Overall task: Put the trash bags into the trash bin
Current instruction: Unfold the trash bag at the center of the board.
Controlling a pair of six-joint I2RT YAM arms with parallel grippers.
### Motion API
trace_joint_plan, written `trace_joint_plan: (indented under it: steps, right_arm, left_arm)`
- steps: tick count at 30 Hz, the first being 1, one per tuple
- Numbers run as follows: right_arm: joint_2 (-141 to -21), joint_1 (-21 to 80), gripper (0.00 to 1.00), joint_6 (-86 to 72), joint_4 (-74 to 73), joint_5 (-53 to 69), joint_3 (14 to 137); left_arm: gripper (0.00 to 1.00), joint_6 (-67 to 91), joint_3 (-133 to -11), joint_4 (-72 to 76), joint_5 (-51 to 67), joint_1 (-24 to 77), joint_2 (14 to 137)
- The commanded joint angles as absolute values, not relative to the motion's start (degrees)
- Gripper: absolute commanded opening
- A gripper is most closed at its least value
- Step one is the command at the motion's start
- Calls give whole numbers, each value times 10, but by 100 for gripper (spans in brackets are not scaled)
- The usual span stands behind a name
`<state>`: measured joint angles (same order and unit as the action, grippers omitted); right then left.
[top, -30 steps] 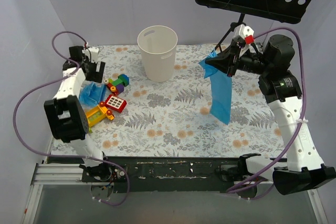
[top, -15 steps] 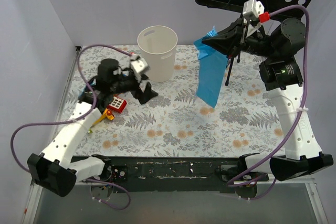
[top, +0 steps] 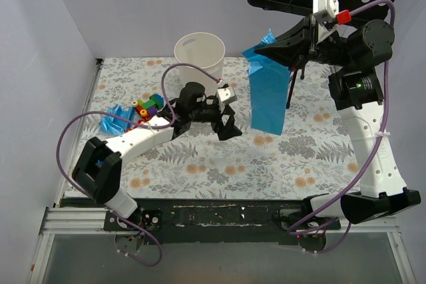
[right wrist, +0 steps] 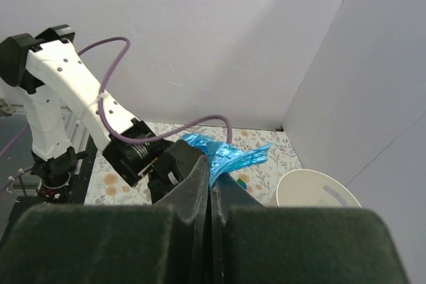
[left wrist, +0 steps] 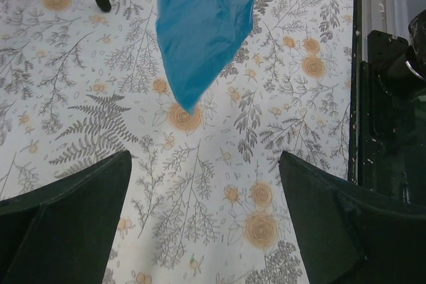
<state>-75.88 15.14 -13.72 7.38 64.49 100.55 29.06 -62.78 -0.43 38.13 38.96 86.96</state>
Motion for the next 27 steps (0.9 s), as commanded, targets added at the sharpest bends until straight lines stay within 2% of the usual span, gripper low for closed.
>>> trace_joint_plan:
  steps: [1,6,8,10,14,16,17,20,23,24,25,26,27]
  right_arm:
    - [-745,156,1,-156,113,648,1020]
    - [-745,156,1,-156,127,642,1006]
    - [-750,156,1,-156,127,638,1009]
    - [-753,156,1,-148,121,633,1013]
    - [-753,149,1,-117,113,613,1002]
    - [-746,137,1,-85,106,574,980]
    - [-738,133,1,-57,92,516,957]
    - [-702,124,1,18,69,371,868]
    - [-657,124,1,84,31,288,770]
    - [-647,124,4,97,2,270,743]
    - [-638,123,20,107,-32,246,721]
    - [-634,123,49,110,-75,219,699]
    - [-635,123,66,111,-113,201,687]
  left_arm:
    - [94,326,-670,90,412,407,919]
    - [94,347,-700,139,425,442,975]
    - [90,363,-709,156,429,452,997]
    - [75,373,-723,161,429,458,1015]
    - [36,389,-736,136,439,458,1017]
    - [4,377,-740,86,453,456,996]
    - [0,375,-737,50,459,455,982]
    - [0,379,-709,-25,479,445,919]
    - [0,414,-676,-57,468,413,860]
    - [0,419,-665,-63,484,397,849]
    - [0,426,-661,-75,501,382,843]
    - [0,437,-663,-87,525,369,843]
    - [0,447,-669,-102,553,357,848]
